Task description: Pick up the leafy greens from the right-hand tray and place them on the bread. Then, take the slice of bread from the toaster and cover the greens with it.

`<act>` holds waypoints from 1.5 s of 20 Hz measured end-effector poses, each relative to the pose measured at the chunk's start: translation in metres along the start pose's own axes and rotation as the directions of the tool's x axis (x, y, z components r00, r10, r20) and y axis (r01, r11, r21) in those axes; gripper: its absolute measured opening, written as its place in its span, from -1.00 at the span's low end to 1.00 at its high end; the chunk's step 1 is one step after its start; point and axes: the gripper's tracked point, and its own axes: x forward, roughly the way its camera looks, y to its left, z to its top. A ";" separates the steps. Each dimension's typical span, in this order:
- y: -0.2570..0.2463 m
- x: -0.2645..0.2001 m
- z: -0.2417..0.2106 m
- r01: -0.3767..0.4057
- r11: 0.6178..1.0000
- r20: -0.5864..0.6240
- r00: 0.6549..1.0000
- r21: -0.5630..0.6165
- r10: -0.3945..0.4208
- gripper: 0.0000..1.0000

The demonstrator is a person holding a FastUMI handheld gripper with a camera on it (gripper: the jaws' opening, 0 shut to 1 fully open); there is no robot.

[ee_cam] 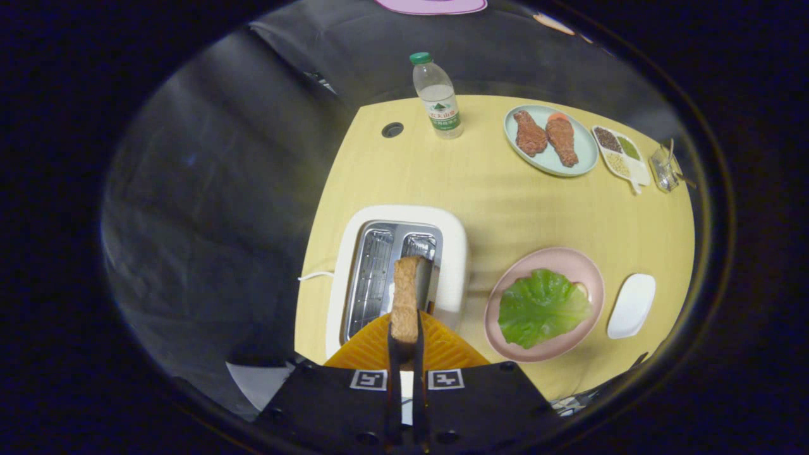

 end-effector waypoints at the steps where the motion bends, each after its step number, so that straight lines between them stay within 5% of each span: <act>1: -0.002 -0.007 0.002 -0.023 1.000 0.007 1.000 0.016 0.023 -0.81; 7: -0.020 -0.076 0.014 -0.177 0.978 0.068 0.983 0.112 0.170 -0.81; 17: -0.124 -0.170 0.020 -0.325 0.908 0.205 0.939 0.264 0.277 -0.82; 26: -0.155 -0.114 -0.006 -0.496 0.856 0.214 0.861 0.148 0.462 -0.82; 30: -0.174 -0.053 -0.020 -0.470 0.878 0.144 0.878 0.089 0.455 -0.82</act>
